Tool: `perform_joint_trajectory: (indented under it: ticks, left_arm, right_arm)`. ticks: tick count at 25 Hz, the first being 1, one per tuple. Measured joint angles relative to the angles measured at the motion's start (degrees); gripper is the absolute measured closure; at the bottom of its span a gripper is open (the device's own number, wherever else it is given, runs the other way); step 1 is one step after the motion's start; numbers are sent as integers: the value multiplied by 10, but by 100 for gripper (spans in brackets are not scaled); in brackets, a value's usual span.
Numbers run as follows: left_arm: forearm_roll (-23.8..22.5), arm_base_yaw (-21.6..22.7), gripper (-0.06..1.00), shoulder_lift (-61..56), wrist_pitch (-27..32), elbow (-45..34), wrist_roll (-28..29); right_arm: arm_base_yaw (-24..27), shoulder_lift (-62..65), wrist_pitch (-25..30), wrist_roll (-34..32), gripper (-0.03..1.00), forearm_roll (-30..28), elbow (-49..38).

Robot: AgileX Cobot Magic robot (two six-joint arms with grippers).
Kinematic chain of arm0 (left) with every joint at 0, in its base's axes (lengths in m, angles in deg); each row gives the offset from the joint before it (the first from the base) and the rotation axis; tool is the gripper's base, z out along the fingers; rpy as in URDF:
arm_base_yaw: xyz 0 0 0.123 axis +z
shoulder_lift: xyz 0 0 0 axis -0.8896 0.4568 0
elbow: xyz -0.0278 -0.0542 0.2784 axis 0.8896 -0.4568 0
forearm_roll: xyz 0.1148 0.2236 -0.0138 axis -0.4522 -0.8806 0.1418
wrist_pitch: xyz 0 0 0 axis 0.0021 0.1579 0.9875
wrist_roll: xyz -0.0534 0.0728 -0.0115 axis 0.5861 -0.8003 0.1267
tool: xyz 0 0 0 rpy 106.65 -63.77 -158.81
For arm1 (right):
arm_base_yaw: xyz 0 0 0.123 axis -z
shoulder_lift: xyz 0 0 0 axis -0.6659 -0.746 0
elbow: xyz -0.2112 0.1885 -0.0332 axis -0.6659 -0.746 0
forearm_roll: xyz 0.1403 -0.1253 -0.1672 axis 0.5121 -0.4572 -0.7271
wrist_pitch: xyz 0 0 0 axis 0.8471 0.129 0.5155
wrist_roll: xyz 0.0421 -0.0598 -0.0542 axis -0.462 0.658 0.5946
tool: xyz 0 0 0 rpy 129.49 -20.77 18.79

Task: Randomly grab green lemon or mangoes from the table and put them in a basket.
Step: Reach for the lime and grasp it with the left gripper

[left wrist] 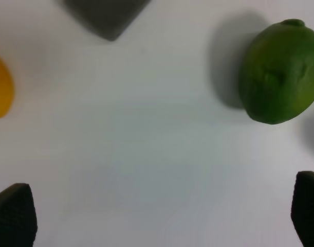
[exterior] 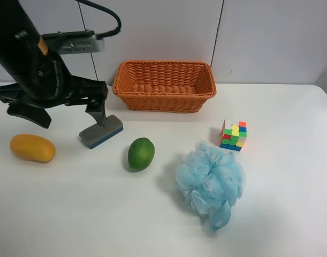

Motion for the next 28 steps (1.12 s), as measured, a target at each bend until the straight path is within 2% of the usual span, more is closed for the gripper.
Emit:
perform_joint_trajectory:
  ticks: [5, 9, 14, 28]
  left_arm:
    - [1, -27, -5, 74, -11, 47, 26]
    - [31, -29, -5, 120, -34, 69, 27]
    - [56, -33, -5, 164, -57, 72, 26]
    - [72, -48, -5, 246, -142, 75, 23]
  right_arm:
    - [0, 0, 0, 0, -2, 0, 0]
    - [0, 0, 0, 1, -2, 0, 0]
    - [0, 0, 0, 1, -2, 0, 0]
    - [0, 0, 0, 1, -2, 0, 0]
